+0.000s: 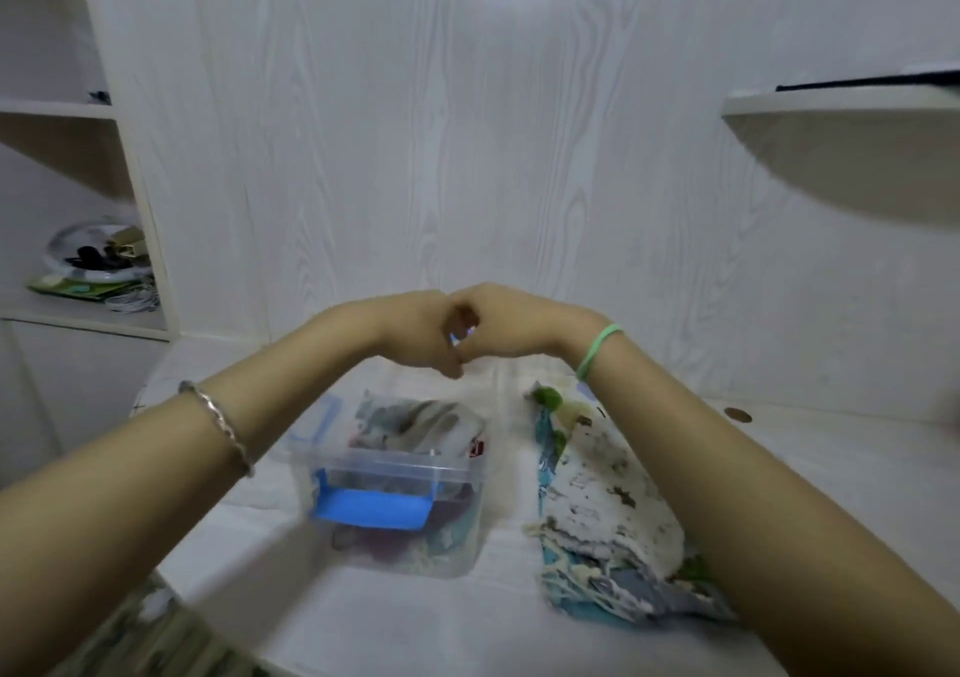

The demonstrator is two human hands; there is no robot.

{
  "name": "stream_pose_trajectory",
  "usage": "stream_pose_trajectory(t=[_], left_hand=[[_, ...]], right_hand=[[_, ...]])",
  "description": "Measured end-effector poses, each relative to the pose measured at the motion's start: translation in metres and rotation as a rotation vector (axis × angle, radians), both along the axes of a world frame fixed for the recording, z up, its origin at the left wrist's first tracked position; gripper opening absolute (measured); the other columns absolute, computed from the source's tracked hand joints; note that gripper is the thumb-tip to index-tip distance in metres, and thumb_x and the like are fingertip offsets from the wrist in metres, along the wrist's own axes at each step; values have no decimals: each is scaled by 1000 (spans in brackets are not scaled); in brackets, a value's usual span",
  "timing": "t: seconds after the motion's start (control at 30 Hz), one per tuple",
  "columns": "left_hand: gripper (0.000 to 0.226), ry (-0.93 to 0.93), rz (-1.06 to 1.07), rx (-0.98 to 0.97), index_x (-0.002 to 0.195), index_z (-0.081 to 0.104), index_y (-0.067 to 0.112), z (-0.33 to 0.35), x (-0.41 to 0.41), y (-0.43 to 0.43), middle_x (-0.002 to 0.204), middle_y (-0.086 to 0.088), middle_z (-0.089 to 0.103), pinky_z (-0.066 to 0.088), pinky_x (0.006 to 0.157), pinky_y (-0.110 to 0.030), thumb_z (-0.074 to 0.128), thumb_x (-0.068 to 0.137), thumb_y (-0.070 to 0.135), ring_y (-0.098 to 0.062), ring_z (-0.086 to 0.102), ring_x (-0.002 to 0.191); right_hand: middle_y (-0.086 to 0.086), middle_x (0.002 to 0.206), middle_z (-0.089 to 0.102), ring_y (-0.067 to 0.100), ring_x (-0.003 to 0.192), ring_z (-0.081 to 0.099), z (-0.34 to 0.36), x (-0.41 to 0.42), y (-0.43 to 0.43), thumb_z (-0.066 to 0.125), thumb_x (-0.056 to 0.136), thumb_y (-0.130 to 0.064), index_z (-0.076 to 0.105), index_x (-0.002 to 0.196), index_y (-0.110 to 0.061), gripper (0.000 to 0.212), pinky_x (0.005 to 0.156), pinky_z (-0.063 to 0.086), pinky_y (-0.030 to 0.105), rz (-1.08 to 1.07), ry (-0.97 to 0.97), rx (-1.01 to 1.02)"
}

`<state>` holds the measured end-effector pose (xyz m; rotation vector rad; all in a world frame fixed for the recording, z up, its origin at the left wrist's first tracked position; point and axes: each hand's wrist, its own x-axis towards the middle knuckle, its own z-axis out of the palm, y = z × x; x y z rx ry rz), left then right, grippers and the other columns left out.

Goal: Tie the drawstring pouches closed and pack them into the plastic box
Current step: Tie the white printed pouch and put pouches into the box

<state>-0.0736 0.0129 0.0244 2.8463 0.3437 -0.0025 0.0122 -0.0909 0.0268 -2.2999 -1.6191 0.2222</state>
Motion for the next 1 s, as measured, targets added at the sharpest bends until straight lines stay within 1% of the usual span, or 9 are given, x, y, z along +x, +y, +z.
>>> stream_pose_trajectory(t=[0.07, 0.17, 0.33, 0.43, 0.5, 0.57, 0.63, 0.8, 1.0], left_hand=[[39, -162, -28, -7, 122, 59, 12, 8, 8, -36, 113, -2, 62, 45, 83, -27, 67, 84, 15, -21, 59, 101], [27, -172, -113, 49, 111, 59, 13, -7, 30, -97, 107, -4, 62, 42, 69, -26, 62, 84, 13, -19, 55, 86], [34, 177, -211, 252, 121, 57, 11, -68, 63, -144, 117, -8, 61, 48, 77, -32, 52, 87, 9, -24, 59, 95], [21, 402, -193, 399, 105, 58, 12, -108, 70, -148, 111, -8, 61, 50, 81, -33, 57, 87, 22, -25, 59, 92], [26, 416, -177, 432, 103, 54, 12, -127, 68, -149, 106, -8, 57, 50, 83, -35, 59, 87, 32, -26, 58, 93], [38, 343, -149, 415, 119, 49, 14, -137, 62, -148, 121, -9, 51, 47, 85, -36, 58, 86, 32, -28, 57, 106], [31, 264, -140, 383, 117, 52, 15, -142, 58, -143, 122, -8, 53, 48, 86, -36, 55, 88, 26, -28, 57, 107], [9, -100, -66, 208, 92, 55, 14, -135, 54, -128, 88, -4, 58, 44, 66, -33, 47, 92, 19, -25, 58, 82], [31, -678, 41, 87, 75, 42, 18, -111, 48, -125, 72, -3, 53, 39, 53, -35, 37, 102, 32, -22, 55, 63]], right_hand=[[-2, 73, 51, 12, 65, 45, 11, 11, -38, 68, 78, -3, 52, 70, -21, 25, 58, 36, 23, -49, 64, 125], [2, 80, 63, 14, 73, 56, 0, 28, -91, 61, 80, 2, 65, 83, -8, 11, 68, 46, 30, -148, 71, 73], [4, 83, 65, 23, 79, 61, -67, 49, -156, 67, 84, -21, 66, 87, -17, 5, 75, 51, 39, -280, 61, -158], [4, 73, 51, 21, 67, 47, -103, 44, -186, 66, 84, -50, 57, 81, -16, 35, 60, 37, 32, -380, 169, -267], [8, 76, 47, 21, 69, 45, -125, 35, -192, 64, 78, -65, 52, 80, -14, 52, 58, 31, 32, -405, 179, -296], [14, 77, 49, 25, 70, 48, -144, 28, -191, 66, 77, -63, 54, 81, -11, 54, 57, 34, 34, -392, 111, -286], [16, 77, 53, 26, 70, 51, -153, 28, -186, 66, 82, -47, 56, 79, -8, 40, 58, 37, 34, -384, 40, -238], [6, 58, 30, 20, 54, 30, -136, 42, -194, 54, 90, -21, 33, 63, -13, 34, 50, 20, 32, -437, 109, 69], [-1, 67, 64, 11, 55, 62, -92, 46, -205, 56, 97, -21, 65, 93, -14, 12, 55, 51, 26, -481, 196, 712]])
